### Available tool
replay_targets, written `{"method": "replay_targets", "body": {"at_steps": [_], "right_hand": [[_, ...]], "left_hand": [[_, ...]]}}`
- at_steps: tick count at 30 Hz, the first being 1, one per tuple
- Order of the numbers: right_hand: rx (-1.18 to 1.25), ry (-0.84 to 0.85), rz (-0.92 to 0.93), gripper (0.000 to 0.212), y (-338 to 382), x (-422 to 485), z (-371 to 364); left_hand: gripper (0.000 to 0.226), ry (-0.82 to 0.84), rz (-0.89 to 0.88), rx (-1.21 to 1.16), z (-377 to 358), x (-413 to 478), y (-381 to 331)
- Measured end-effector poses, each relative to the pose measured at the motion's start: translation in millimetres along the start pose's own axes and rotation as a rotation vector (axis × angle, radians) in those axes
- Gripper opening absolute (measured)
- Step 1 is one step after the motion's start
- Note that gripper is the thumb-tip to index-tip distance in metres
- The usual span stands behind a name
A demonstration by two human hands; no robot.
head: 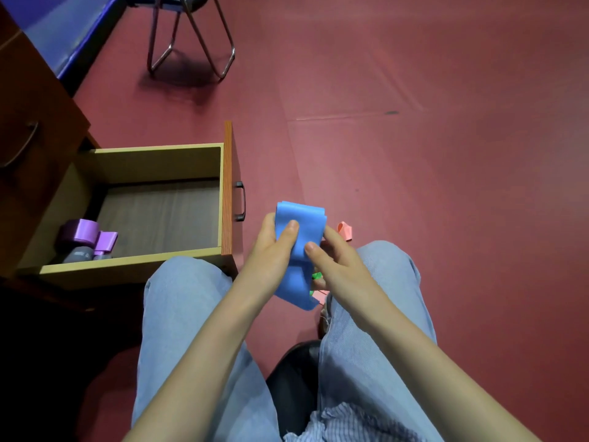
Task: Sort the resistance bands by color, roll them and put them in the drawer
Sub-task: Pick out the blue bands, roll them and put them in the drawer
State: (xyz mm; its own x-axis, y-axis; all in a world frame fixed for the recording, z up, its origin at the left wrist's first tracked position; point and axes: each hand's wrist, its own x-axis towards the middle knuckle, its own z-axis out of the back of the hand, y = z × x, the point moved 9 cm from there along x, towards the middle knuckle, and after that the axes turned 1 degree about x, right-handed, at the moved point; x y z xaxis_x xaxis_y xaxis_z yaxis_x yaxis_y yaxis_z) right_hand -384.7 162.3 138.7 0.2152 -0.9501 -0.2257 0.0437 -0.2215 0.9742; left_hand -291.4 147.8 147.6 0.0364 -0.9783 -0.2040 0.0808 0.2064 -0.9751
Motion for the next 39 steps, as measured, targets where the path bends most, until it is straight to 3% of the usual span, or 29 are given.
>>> {"method": "replay_targets", "body": {"at_steps": [3,11,17,22,24,29,35,39], "right_hand": [[0.090,-0.050,0.024,0.028,4,1,8],[0.137,-0.141,0.132,0.029,16,6,26],[0.151,-0.146,0.174,0.026,16,2,23],[0.087,-0.041,0.260,0.046,22,-2,11],[0.066,0.027,0.268,0.046,20,-4,5],[0.099,0.068,0.220,0.047,12,-6,3],[0.251,-0.036,0.129,0.042,-2,-2,8],[0.143,0.059,-0.060,0.040,-19,0,-6]], "left_hand": [[0.007,0.036,0.019,-0.019,-2,-1,1],[0.041,0.197,0.243,-0.112,-6,-9,32],[0.061,0.267,0.304,-0.216,-6,-14,28],[0.070,0.273,0.336,-0.273,-2,-10,25],[0.065,0.272,0.327,-0.283,-2,-8,23],[0.023,0.114,0.214,-0.218,12,-2,18],[0.025,0.048,0.119,-0.177,18,0,14],[0.027,-0.021,0.041,-0.209,26,4,10]]}}
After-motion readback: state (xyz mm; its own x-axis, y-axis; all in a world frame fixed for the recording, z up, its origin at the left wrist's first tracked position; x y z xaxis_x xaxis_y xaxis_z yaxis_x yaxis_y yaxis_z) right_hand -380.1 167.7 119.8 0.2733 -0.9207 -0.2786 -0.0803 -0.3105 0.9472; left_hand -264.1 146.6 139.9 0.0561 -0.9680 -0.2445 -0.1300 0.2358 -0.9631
